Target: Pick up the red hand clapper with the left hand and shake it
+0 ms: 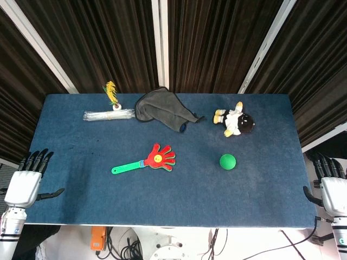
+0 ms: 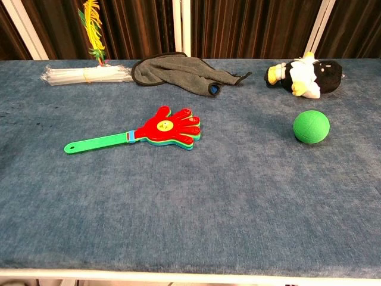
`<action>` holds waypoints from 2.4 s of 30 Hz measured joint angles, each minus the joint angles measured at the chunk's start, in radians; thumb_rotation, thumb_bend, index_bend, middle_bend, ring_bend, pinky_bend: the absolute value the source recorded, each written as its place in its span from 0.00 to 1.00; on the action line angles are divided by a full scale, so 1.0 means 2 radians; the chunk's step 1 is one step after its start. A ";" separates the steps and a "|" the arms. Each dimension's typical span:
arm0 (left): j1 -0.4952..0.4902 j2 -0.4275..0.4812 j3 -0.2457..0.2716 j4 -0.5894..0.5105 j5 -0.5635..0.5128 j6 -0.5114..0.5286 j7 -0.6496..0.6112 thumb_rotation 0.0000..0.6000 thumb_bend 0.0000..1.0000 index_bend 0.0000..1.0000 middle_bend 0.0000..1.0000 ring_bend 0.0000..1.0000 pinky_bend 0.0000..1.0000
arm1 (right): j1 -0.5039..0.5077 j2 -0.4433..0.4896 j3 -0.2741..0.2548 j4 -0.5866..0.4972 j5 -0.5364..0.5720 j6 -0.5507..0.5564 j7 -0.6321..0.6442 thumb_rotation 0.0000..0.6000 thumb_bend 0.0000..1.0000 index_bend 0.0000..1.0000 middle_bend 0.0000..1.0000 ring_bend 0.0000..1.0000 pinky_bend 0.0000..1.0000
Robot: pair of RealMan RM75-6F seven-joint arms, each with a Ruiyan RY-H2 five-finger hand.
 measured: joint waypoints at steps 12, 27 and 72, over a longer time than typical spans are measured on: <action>-0.001 0.002 0.000 -0.009 -0.004 -0.003 -0.004 0.70 0.06 0.03 0.00 0.00 0.00 | 0.000 0.000 0.001 0.001 0.001 0.000 0.002 1.00 0.24 0.00 0.00 0.00 0.00; -0.047 -0.017 -0.020 -0.046 -0.042 -0.082 -0.005 0.80 0.05 0.03 0.01 0.00 0.00 | 0.001 0.000 0.003 0.000 0.008 -0.003 -0.003 1.00 0.24 0.00 0.00 0.00 0.00; -0.248 -0.292 -0.106 0.119 -0.241 -0.264 0.016 0.75 0.07 0.27 0.10 0.00 0.00 | 0.001 0.007 0.010 0.026 0.024 -0.014 0.032 1.00 0.24 0.00 0.00 0.00 0.00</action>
